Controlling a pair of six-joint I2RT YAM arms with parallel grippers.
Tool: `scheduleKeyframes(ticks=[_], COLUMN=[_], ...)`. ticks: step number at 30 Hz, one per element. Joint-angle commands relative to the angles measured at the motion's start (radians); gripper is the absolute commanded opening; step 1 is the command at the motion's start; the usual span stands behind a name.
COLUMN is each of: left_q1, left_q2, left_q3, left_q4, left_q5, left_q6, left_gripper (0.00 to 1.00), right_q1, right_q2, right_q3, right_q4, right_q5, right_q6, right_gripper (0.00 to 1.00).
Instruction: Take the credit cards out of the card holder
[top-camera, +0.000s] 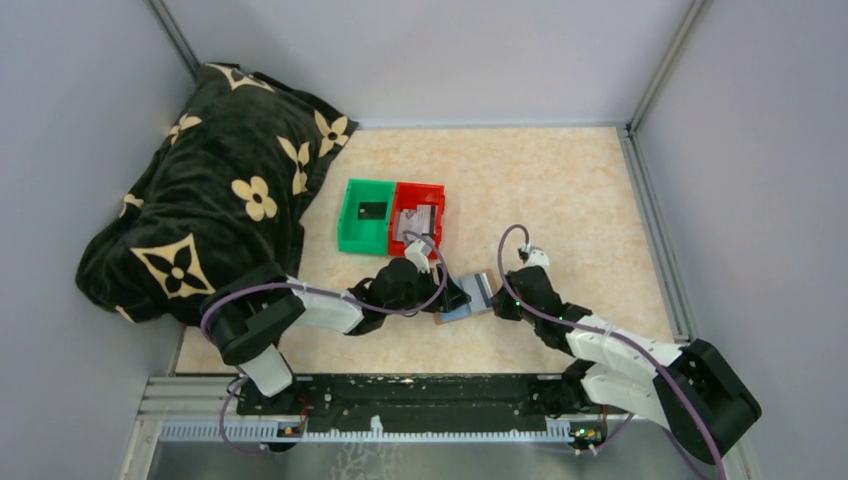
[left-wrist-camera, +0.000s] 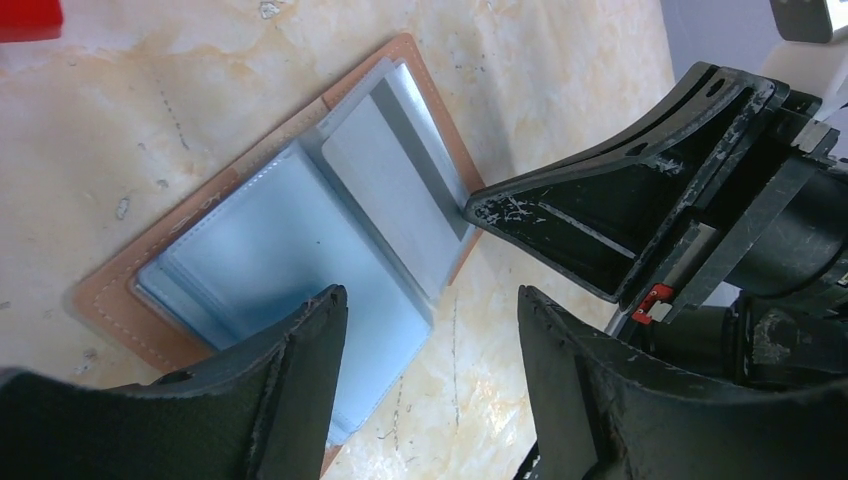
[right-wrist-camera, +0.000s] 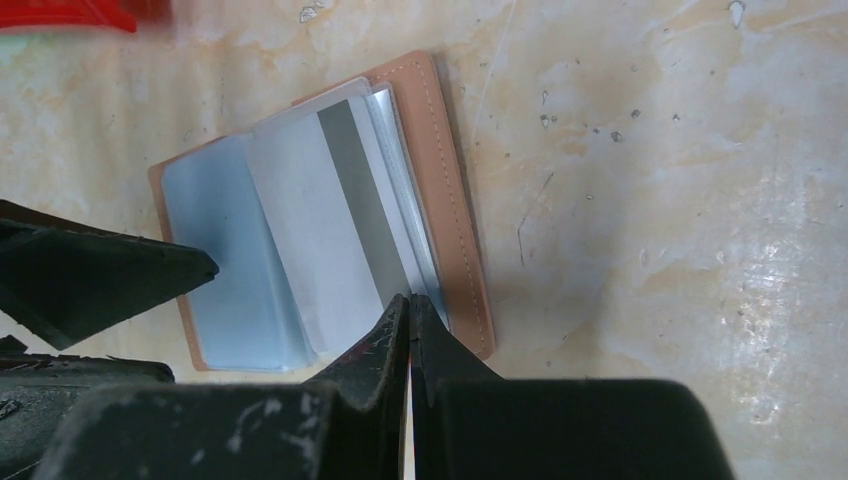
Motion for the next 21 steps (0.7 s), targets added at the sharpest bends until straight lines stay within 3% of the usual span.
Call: scheduleKeyframes(ticks=[1, 8, 16, 21], left_q1=[-0.002, -0.002, -0.002, -0.002], left_q2=[0.027, 0.054, 0.082, 0.098], left_q3=[0.034, 0.058, 0.032, -0.003], left_q4=[0.059, 0.049, 0.121, 0.220], left_q5=[0.037, 0.032, 0.046, 0.076], left_q6=[-0.025, -0.021, -0.072, -0.085], left_gripper=[0.70, 0.70, 0.53, 0.52], right_q1=[-0.002, 0.004, 0.013, 0.021], right_q2=[0.003, -0.052, -0.084, -0.079], right_q3=[-0.052, -0.108, -0.148, -0.177], right_q4=[0.029, 0.035, 0.052, 0.085], right_q5=[-0.061, -0.090, -0.113, -0.121], right_q6=[0.043, 0.091, 0.127, 0.144], right_gripper=[0.00, 0.00, 0.00, 0.00])
